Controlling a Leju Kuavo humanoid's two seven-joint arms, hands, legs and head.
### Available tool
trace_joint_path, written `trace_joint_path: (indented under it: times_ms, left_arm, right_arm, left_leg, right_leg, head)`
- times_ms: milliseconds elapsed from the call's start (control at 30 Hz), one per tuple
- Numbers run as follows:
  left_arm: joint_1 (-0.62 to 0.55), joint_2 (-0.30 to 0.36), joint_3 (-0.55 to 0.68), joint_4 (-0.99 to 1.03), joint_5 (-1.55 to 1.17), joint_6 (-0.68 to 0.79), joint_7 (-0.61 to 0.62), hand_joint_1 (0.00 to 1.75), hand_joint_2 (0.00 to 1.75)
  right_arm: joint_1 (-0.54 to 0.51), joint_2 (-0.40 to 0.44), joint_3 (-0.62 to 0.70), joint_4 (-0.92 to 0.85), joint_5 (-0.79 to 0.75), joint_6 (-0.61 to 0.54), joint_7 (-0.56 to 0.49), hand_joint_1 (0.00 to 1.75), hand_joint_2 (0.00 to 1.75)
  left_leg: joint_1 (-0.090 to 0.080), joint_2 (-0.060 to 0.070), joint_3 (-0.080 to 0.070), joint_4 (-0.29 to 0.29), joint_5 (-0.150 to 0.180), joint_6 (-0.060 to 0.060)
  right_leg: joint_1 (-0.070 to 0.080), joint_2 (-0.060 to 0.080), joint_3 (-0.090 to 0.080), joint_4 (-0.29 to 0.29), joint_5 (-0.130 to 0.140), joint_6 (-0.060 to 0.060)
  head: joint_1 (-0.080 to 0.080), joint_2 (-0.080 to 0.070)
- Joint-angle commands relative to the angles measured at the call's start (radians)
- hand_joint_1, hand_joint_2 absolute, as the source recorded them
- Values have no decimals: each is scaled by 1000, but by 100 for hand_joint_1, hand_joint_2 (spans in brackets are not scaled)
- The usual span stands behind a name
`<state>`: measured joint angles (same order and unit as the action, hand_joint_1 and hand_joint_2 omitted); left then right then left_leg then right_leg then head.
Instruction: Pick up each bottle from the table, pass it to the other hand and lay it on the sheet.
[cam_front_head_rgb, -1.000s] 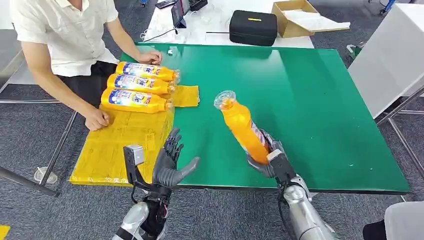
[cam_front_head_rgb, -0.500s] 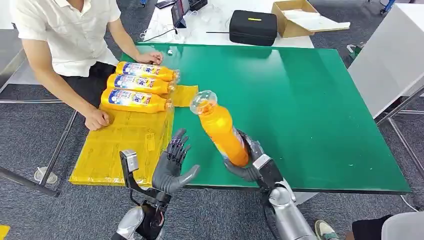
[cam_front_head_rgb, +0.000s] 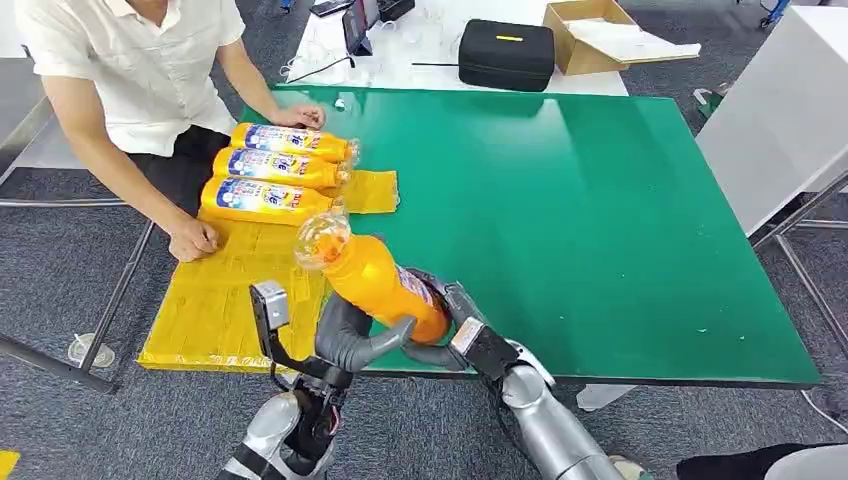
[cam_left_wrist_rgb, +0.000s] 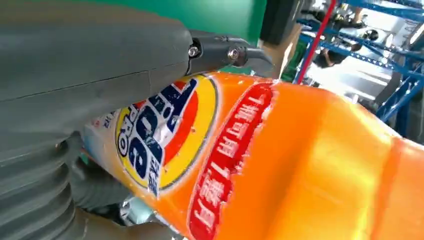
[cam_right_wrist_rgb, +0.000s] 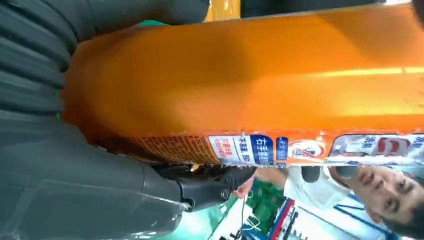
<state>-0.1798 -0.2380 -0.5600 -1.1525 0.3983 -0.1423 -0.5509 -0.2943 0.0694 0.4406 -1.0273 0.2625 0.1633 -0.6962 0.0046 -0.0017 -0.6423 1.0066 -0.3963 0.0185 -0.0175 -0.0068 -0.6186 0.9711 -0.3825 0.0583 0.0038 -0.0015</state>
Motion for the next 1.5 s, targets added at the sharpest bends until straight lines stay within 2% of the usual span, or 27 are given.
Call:
trace_joint_path:
  times_ms: [33, 133, 167, 200, 233, 300, 367, 433, 533, 567, 600, 633, 1033, 1133, 1167, 1200, 1233, 1300, 1333, 1433, 1500]
  left_arm:
    - [-71, -12, -18, 88, 5, 13, 3, 0, 175]
    - [-79, -17, -17, 72, 22, 10, 4, 0, 175]
    - [-80, -17, -19, 67, 24, 6, 2, 0, 175]
    - [-80, -17, -17, 59, 26, 7, -6, 5, 175]
    - [-79, -17, -15, 52, 28, 9, -11, 175, 175]
    - [-73, -15, -8, 36, 29, 16, -27, 175, 175]
    - [-67, -15, 4, 27, 35, 28, -30, 175, 175]
    - [-61, -13, 18, 21, 41, 45, -28, 175, 175]
    - [-58, -10, 21, 19, 42, 49, -27, 175, 175]
    - [-53, -8, 22, 14, 43, 51, -27, 175, 175]
    - [-48, -8, 25, 7, 44, 61, -26, 175, 175]
    - [-46, -7, 25, 7, 44, 61, -26, 175, 175]
    - [-36, -14, 47, -52, 35, 151, -36, 175, 175]
    - [-31, -13, 76, -73, 48, 225, -26, 175, 175]
    - [-25, -10, 89, -82, 24, 282, -21, 175, 175]
    - [-26, -6, 97, -79, -22, 358, -21, 175, 175]
    - [-29, -2, 104, -71, -62, 408, -28, 175, 175]
    - [-49, 22, 104, -29, -287, 635, -45, 175, 175]
    - [-64, 43, 109, 6, -386, 692, -9, 175, 175]
    - [-93, 90, 154, 101, -607, 768, 23, 175, 175]
    - [-116, 122, 174, 151, -760, 809, 65, 175, 175]
  right_arm:
    - [-54, 2, 80, 60, 10, -6, 3, 175, 175]
    - [-59, 9, 99, 85, 9, -11, 4, 175, 175]
    - [-60, 10, 102, 91, 6, -7, 3, 175, 175]
    - [-62, 11, 106, 105, 4, -9, 3, 175, 175]
    - [-62, 13, 104, 112, 0, -11, 1, 175, 175]
    - [-58, 14, 99, 123, -13, -5, -2, 168, 175]
    - [-52, 11, 95, 128, -18, -4, -2, 138, 175]
    - [-41, 13, 88, 128, -28, -2, -2, 65, 175]
    - [-35, 14, 89, 127, -28, -3, -2, 65, 175]
    - [-32, 15, 89, 123, -27, -5, -1, 61, 175]
    - [-23, 19, 83, 116, -35, 0, -1, 49, 175]
    - [-20, 21, 84, 116, -34, -2, -1, 3, 175]
    - [13, 35, 97, 83, -25, -32, 14, 0, 175]
    - [51, 25, 114, 27, 61, -167, 11, 0, 175]
    - [79, 15, 120, -16, 103, -237, 14, 0, 175]
    - [103, 10, 117, -53, 145, -313, 9, 0, 175]
    - [119, 5, 117, -75, 168, -356, 6, 0, 175]
    - [170, -14, 117, -150, 288, -589, -2, 0, 175]
    - [188, -23, 110, -164, 345, -718, -2, 0, 175]
    - [233, -43, 43, -255, 351, -861, -2, 0, 175]
    - [278, -12, -70, -361, 379, -861, -2, 0, 175]
  left_leg:
    - [1, 1, 3, 0, -2, -1]
    - [1, 1, 2, 1, -1, -1]
    - [2, 2, 6, 3, -4, -1]
    - [1, 2, 5, 2, -3, -1]
    - [1, 1, 3, 1, -2, -1]
    - [1, 0, 3, 1, -2, -1]
    - [1, 0, 3, 1, -1, -1]
    - [1, 0, 3, 0, -2, -1]
    - [1, 0, 2, 0, -1, -1]
    - [1, 0, 4, 1, -2, -1]
    - [1, 0, 3, 0, -2, -1]
    - [1, 0, 4, 0, -2, -1]
    - [1, 1, 0, 0, -1, 0]
    - [1, 1, 2, 1, -2, -1]
    - [2, 1, 6, 2, -5, -1]
    - [1, 0, 1, 0, -1, -1]
    - [1, 0, 2, 0, -2, -1]
    - [1, -1, 3, 0, -2, -1]
    - [2, 0, 4, 0, -3, -1]
    - [2, -1, 5, -1, -2, -1]
    - [1, -2, 3, -1, -2, -1]
  right_leg:
    - [1, 1, 3, 0, -1, -2]
    - [1, 1, 2, 0, -1, -2]
    - [2, 2, 6, 2, -3, -4]
    - [2, 2, 5, 1, -2, -3]
    - [1, 2, 3, 0, -1, -2]
    - [2, 1, 3, 0, -1, -2]
    - [1, 0, 2, 0, -1, -2]
    - [1, 0, 3, 0, -1, -2]
    - [1, 0, 2, 0, -1, -2]
    - [2, 0, 4, 0, -2, -3]
    - [1, 0, 3, 0, -2, -2]
    - [1, 0, 4, 0, -2, -2]
    - [1, 0, 0, 0, -1, -1]
    - [2, 0, 1, 0, -2, -2]
    - [3, 1, 5, 1, -4, -4]
    - [1, 0, 1, 0, -1, -2]
    - [2, -1, 2, 0, -2, -2]
    - [1, -1, 3, 0, -2, -2]
    - [2, -1, 4, 0, -3, -3]
    - [2, -1, 4, -1, -3, -3]
    - [1, -2, 3, -1, -2, -3]
  head:
    - [0, 0]
    - [0, 0]
    - [0, 0]
    - [0, 0]
    - [0, 0]
    - [0, 0]
    - [0, 0]
    - [0, 0]
    - [0, 0]
    - [0, 0]
    - [0, 0]
    - [0, 0]
    - [0, 0]
    - [0, 0]
    - [0, 0]
    - [0, 0]
    - [0, 0]
    - [0, 0]
    - [0, 0]
    - [0, 0]
    - [0, 0]
